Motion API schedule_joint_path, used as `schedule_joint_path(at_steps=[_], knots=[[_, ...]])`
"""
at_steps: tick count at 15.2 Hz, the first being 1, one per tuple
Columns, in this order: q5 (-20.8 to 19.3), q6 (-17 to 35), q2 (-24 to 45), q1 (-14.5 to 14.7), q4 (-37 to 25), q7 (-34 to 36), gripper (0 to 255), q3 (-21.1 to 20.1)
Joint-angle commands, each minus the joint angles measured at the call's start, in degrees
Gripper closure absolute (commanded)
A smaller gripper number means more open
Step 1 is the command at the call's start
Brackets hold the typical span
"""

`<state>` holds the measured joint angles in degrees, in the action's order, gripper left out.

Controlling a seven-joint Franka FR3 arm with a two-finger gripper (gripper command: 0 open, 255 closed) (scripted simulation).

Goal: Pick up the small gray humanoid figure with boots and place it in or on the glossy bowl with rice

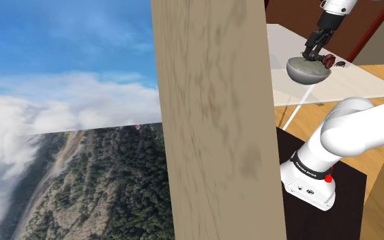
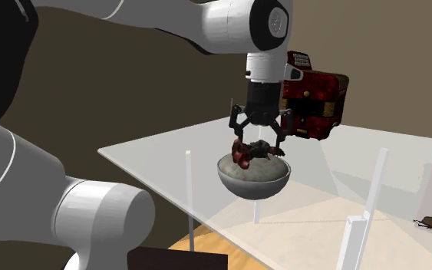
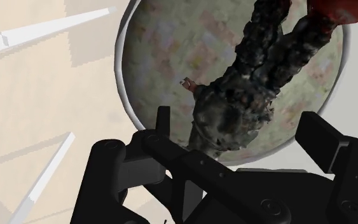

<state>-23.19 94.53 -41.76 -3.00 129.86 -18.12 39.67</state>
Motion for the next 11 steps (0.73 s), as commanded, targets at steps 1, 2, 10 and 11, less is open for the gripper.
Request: schedule_joint_path(at_steps=[1,2,10,11], knots=[[0.79,-2.67,0.53,0.38,-3.13,-0.31,0,-0.77],[1.27,-4.40,0.93,0.63,-5.22,-0.53,0,-1.23],[1.64,-5.75,1.30,0.83,-6.92,-0.71,0,-1.56],[1.64,-5.75,1.30,0.83,-6.92,-0.71,0,-1.56]])
